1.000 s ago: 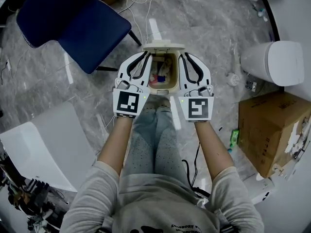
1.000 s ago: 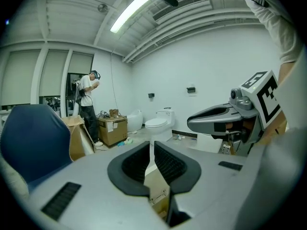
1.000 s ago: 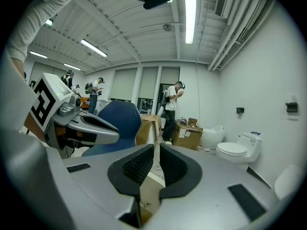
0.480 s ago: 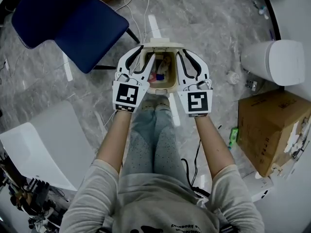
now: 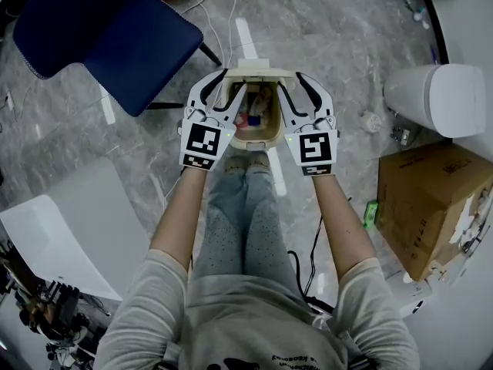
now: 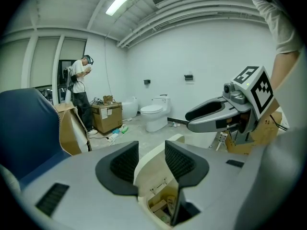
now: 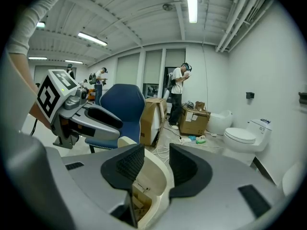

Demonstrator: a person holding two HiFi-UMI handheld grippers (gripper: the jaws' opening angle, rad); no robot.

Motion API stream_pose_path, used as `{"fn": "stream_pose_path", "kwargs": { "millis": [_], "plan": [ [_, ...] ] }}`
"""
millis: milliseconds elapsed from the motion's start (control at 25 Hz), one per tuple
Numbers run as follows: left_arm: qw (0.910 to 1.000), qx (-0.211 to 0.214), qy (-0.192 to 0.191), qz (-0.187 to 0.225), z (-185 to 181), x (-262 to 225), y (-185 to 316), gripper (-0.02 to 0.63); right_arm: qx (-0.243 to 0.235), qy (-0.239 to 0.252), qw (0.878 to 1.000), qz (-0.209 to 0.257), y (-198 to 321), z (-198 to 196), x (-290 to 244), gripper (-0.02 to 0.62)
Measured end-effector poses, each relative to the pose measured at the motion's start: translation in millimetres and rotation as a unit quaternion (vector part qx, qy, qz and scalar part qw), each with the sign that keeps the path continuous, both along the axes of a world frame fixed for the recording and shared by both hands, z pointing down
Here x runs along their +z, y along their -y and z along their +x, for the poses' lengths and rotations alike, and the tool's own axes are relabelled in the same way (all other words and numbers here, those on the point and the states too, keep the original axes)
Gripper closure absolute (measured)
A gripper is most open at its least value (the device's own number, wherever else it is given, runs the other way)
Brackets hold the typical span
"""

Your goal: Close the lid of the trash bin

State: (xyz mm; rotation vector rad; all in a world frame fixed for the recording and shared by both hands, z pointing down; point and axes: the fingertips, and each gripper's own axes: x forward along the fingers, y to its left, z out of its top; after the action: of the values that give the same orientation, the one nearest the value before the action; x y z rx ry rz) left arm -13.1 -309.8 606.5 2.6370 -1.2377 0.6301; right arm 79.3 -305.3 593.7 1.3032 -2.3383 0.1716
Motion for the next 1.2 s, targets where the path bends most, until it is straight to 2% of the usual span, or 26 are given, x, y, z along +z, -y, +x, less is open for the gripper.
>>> {"fn": "stream_pose_path", "kwargs": {
  "millis": [320, 520, 760, 800, 840, 1200],
  "plan": [
    [0.9993, 0.005, 0.011, -0.034, -3.7, 29.7, 8.6, 0.439, -0.015, -0.039, 0.998, -0.043, 9.5, 5.2, 37.2, 0.440],
    [0.9984, 0.010, 0.036, -0.042, -5.7, 38.6, 15.5, 0.438, -0.022, -0.063, 0.996, -0.063, 17.2, 9.5, 52.3, 0.440],
    [0.9980, 0.015, 0.047, -0.040, -4.6, 39.1, 18.6, 0.441, -0.050, -0.082, 0.994, -0.058, 20.2, 8.3, 56.4, 0.449],
    [0.9980, 0.017, 0.046, -0.040, -4.4, 40.1, 17.9, 0.446, -0.055, -0.086, 0.993, -0.057, 20.8, 7.8, 55.7, 0.489],
    [0.9980, 0.017, 0.045, -0.041, -4.5, 41.8, 16.4, 0.450, -0.058, -0.089, 0.993, -0.055, 20.7, 7.6, 55.5, 0.495],
    [0.9975, 0.030, 0.049, -0.040, -5.8, 48.6, -7.3, 0.456, -0.057, -0.096, 0.992, -0.053, -2.4, 7.9, 61.1, 0.500]
  ]
}}
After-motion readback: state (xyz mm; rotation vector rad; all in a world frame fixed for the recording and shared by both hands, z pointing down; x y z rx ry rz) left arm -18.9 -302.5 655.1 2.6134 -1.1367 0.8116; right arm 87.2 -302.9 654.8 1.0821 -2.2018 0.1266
